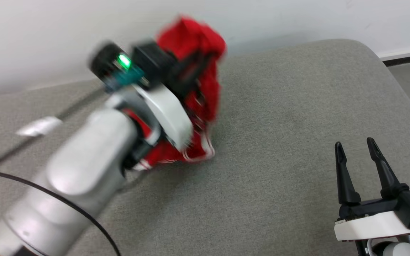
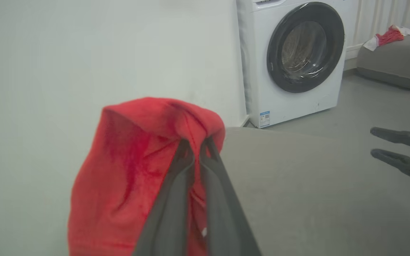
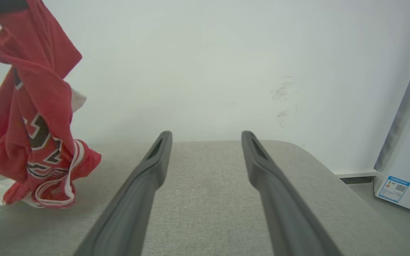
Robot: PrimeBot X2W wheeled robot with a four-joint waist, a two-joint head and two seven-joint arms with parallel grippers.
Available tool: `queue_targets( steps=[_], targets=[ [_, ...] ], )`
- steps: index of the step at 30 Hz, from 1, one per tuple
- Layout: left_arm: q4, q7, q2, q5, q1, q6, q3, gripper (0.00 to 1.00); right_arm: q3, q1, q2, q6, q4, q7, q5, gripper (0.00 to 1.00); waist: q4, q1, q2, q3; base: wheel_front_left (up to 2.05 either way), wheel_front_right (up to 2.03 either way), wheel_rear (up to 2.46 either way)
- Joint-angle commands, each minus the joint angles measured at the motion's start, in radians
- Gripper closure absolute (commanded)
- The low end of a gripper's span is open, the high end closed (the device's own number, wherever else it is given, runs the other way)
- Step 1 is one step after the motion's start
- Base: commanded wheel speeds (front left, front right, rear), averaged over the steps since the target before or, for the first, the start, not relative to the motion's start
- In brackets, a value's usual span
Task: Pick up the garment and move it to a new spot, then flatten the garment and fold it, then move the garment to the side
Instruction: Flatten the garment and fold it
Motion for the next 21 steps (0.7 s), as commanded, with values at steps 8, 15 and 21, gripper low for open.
queue_targets(
  steps=[8, 15, 21],
  targets=[
    [0.081, -0.048, -0.213, 0.022, 0.186, -0.016, -0.237, 1.0, -0.006, -0.016, 0.001, 0.0, -0.007, -0.002, -0.001, 0.0, -0.012, 0.0, 0.0, 0.032, 0.0, 0.0, 0.0],
    [0.208, -0.074, -0.345, 0.025, 0.251, -0.024, -0.417, 0.25, -0.01, -0.028, 0.001, 0.0, 0.001, -0.002, -0.01, 0.0, -0.009, 0.0, 0.0, 0.043, 0.0, 0.0, 0.0],
    [0.263, -0.103, -0.36, 0.006, 0.247, -0.025, -0.467, 0.0, -0.018, -0.028, 0.001, -0.001, 0.005, -0.002, -0.016, 0.0, 0.015, 0.0, 0.0, 0.028, 0.0, 0.0, 0.0]
  ],
)
